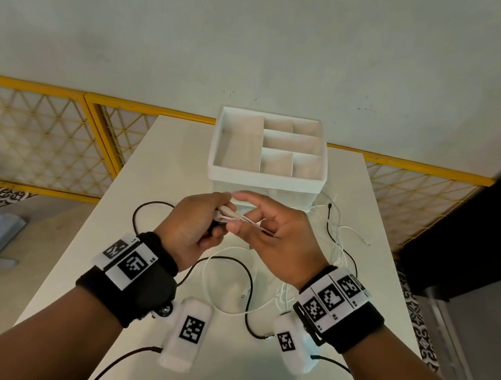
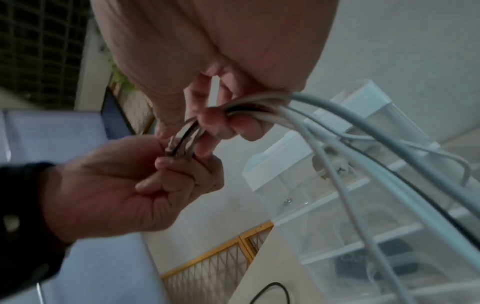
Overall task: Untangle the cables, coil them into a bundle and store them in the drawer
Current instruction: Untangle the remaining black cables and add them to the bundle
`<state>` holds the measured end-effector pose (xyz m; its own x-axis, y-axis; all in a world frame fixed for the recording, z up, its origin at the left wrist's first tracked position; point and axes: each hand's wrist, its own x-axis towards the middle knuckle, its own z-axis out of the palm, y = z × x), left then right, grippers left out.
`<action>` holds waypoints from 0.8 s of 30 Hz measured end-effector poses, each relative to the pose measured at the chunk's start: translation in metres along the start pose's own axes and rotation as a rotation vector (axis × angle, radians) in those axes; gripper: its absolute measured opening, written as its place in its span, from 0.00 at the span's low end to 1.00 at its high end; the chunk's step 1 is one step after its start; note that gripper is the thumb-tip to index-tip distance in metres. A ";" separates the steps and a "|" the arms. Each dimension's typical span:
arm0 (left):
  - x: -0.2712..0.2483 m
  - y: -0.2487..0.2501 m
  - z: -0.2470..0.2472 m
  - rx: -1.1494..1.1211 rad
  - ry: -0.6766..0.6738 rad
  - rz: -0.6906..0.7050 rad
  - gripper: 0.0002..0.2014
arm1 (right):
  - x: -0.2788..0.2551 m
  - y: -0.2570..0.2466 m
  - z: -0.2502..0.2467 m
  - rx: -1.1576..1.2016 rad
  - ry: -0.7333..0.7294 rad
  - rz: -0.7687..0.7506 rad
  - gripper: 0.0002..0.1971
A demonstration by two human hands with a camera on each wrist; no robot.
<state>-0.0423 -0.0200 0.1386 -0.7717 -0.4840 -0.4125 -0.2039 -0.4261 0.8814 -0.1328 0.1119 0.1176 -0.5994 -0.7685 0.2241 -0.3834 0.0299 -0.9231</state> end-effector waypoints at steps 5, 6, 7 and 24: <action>-0.003 0.000 0.003 0.039 -0.030 0.042 0.18 | 0.001 0.000 0.000 -0.058 0.029 0.080 0.05; -0.003 -0.001 0.003 0.074 -0.041 0.049 0.20 | 0.001 0.000 0.001 -0.060 0.044 0.088 0.06; -0.003 -0.003 0.004 0.111 -0.057 0.055 0.21 | 0.001 0.000 0.004 -0.059 0.068 0.080 0.06; -0.001 -0.005 -0.003 0.214 0.038 0.120 0.16 | 0.001 -0.007 0.006 0.045 0.066 0.170 0.08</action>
<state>-0.0385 -0.0197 0.1335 -0.7755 -0.5520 -0.3066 -0.2380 -0.1942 0.9517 -0.1263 0.1074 0.1227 -0.6982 -0.7112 0.0819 -0.2414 0.1262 -0.9622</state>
